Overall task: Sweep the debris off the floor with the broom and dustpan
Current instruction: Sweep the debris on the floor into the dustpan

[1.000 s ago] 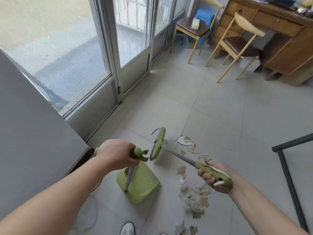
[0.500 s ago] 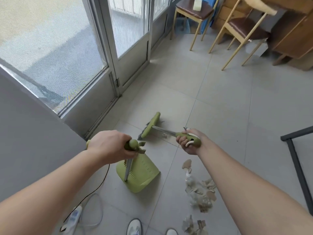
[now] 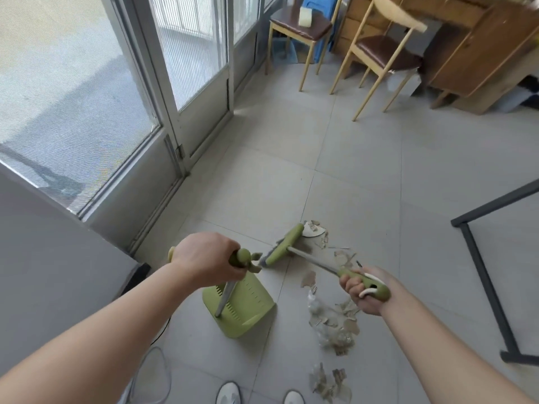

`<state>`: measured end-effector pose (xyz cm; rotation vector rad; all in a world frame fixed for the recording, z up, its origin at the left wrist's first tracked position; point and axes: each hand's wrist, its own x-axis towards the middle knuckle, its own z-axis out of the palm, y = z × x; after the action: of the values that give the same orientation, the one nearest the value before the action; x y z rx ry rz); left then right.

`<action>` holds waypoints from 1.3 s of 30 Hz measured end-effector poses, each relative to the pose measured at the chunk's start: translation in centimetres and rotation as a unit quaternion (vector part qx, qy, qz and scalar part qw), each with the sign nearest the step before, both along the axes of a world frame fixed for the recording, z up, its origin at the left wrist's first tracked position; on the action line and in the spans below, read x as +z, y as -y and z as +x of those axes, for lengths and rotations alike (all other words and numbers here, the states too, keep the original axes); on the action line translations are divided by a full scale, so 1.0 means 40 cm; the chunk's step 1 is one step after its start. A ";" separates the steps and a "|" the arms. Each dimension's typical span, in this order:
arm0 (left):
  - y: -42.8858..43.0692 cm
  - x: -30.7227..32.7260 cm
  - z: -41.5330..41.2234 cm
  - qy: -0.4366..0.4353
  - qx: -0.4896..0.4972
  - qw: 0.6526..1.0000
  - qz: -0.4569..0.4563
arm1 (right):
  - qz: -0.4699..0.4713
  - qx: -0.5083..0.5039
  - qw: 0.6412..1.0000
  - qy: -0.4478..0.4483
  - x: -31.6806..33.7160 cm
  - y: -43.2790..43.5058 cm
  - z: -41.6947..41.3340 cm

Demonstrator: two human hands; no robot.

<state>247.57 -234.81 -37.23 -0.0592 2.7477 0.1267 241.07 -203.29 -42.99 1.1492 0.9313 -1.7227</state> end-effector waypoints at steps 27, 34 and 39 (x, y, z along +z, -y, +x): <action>-0.225 0.042 -0.045 0.015 -0.113 0.993 0.029 | 0.065 -0.098 0.993 0.023 0.112 -0.231 0.284; -0.228 0.050 -0.139 0.002 -0.099 0.995 -0.004 | 0.053 -0.047 0.997 -0.015 0.104 -0.204 0.131; -0.232 0.036 -0.236 -0.009 -0.079 0.997 -0.015 | 0.039 -0.010 0.998 -0.040 0.048 -0.167 -0.027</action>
<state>238.11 -225.53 -35.78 0.1523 2.7592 0.0413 239.97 -196.60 -41.08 1.1496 1.0471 -1.7739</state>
